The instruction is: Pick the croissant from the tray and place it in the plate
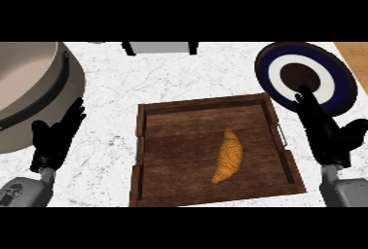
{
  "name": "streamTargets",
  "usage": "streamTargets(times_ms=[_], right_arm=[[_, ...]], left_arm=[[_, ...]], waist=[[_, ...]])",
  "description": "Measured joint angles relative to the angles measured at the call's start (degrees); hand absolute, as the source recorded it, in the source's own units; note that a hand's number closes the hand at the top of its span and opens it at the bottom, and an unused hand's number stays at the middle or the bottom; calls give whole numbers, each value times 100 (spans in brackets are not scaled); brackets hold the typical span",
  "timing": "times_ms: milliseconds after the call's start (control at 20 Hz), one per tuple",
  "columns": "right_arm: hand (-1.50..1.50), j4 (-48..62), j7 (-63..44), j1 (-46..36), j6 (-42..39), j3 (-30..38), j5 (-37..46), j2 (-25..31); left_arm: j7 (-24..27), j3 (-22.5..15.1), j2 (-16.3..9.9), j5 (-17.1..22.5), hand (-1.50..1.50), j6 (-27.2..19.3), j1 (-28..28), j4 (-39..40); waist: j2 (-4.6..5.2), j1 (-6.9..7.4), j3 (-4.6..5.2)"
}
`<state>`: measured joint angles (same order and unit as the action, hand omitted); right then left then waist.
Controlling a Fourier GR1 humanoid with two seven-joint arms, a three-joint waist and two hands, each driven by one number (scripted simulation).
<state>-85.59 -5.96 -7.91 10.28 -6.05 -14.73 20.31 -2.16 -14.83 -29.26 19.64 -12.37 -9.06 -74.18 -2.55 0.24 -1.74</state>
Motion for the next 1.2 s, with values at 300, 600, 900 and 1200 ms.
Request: streamTargets(times_ms=[300, 600, 900, 1200], right_arm=[[150, -815, -532, -854, 478, 205, 665, 632], [-150, -1047, -1109, -711, 1598, 225, 2511, 1414], [-150, -2475, -1753, 46, 2232, -218, 3622, 1136], [-150, -3468, -3042, 422, 1259, -622, 4189, 1662]], left_arm=[[-227, -46, 326, 118, 0, -127, 240, 2], [-163, -78, 684, 251, 0, -220, 419, -276], [-222, -96, 851, 186, 0, -284, 568, -492], [-266, -73, 897, 145, 0, -270, 673, -593]], waist=[[151, -27, 151], [151, -139, 175], [174, -121, 146], [183, -131, 154]])
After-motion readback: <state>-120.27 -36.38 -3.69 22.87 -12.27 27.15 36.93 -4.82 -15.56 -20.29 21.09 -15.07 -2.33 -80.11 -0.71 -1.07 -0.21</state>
